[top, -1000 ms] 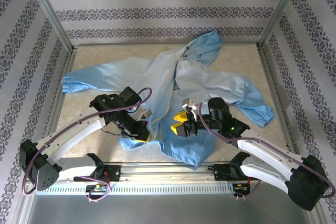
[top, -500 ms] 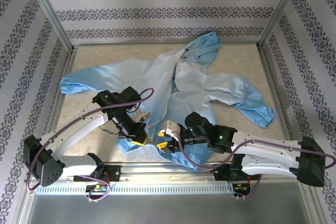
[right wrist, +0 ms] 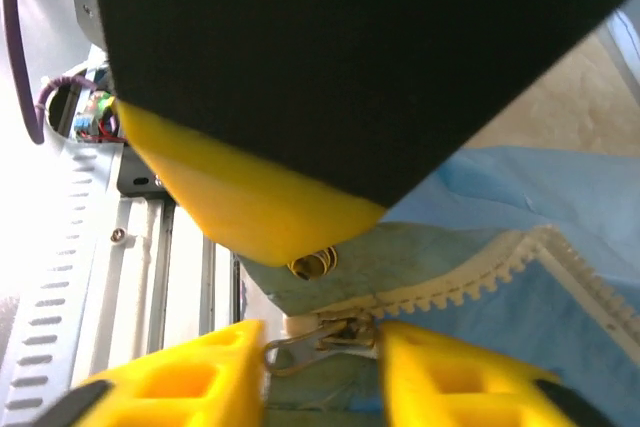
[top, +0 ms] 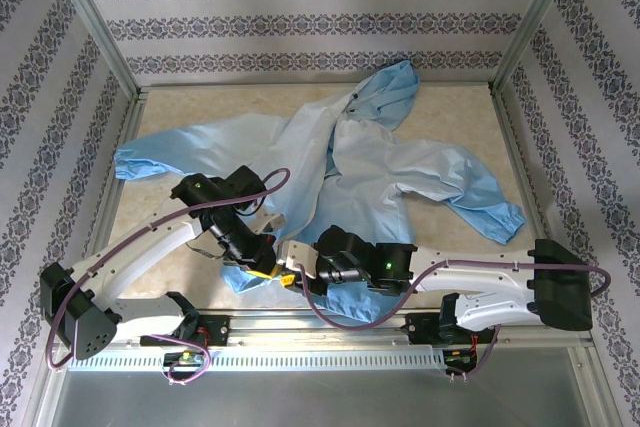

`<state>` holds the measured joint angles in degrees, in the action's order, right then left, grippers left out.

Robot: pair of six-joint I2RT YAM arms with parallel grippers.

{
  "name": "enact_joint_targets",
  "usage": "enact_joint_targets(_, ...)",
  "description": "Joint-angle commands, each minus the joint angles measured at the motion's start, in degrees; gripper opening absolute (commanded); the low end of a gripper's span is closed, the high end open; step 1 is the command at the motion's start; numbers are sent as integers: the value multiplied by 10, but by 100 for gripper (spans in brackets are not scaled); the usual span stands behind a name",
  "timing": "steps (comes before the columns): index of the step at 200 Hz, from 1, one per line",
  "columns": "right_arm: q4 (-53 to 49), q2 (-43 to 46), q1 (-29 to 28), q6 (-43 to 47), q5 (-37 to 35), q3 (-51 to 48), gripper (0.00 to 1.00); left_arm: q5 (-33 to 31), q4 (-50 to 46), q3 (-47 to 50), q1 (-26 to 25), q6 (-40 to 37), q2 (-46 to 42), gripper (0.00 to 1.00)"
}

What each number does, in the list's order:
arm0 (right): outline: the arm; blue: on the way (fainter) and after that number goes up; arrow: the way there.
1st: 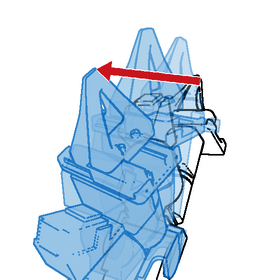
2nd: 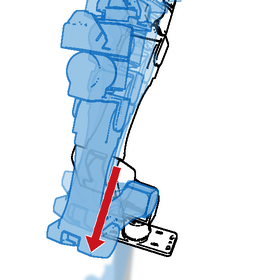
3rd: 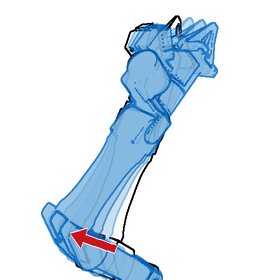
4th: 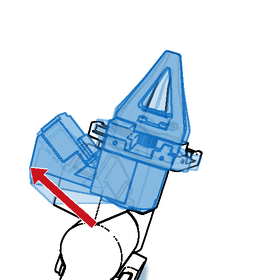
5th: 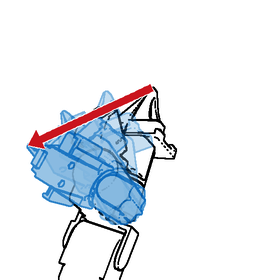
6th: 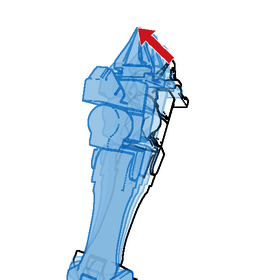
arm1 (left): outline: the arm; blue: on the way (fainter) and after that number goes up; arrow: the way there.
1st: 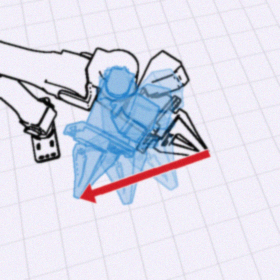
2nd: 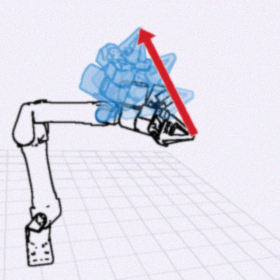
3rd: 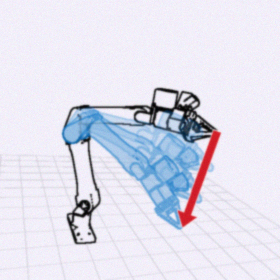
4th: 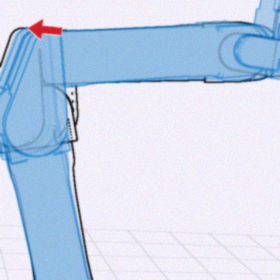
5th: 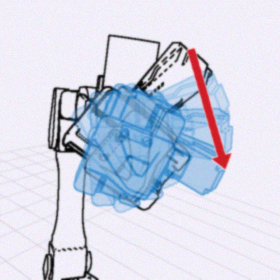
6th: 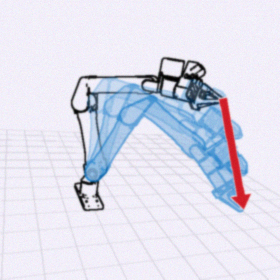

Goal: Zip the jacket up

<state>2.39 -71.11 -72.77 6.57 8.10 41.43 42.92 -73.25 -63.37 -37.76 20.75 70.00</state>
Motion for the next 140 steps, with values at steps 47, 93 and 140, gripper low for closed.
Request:
enact_joint_targets(47,14,36,4,-21,-17,-12,7,6,-38,1,5,-7,-14,0)
enact_joint_targets(93,20,42,19,-35,0,-23,1,6,-38,4,6,-9,-15,0)
enact_joint_targets(140,21,40,23,-31,9,-22,0,6,-35,5,6,-10,-14,0)
